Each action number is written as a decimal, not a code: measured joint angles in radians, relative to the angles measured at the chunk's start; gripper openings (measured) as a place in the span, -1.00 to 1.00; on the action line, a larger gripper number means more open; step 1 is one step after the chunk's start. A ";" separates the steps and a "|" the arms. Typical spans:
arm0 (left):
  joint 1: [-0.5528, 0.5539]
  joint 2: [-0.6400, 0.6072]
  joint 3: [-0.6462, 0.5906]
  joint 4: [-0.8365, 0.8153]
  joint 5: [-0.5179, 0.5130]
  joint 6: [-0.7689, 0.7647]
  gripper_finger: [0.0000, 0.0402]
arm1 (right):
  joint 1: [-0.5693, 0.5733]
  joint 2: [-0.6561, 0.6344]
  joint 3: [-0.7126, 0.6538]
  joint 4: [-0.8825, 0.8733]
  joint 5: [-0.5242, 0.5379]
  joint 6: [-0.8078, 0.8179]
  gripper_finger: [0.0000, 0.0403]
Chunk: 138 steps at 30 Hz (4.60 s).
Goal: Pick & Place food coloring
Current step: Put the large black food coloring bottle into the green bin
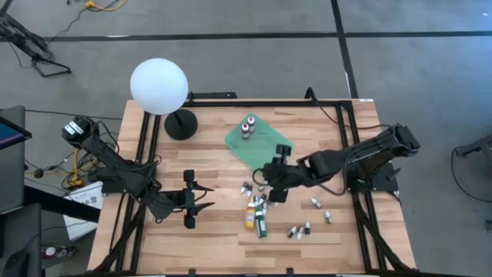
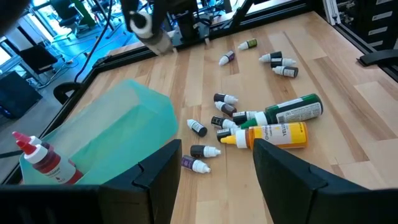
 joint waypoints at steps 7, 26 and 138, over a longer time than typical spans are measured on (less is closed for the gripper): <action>0.000 0.000 0.000 0.000 0.000 0.000 -0.03 | -0.028 -0.152 -0.160 0.098 0.021 -0.001 -0.39; 0.058 0.000 0.000 0.019 -0.001 -0.010 -0.03 | -0.322 -0.366 -0.818 1.215 -0.017 -0.217 -0.39; 0.097 0.000 0.000 0.026 0.018 -0.019 -0.03 | -0.539 0.387 -0.596 1.684 0.121 0.114 -0.37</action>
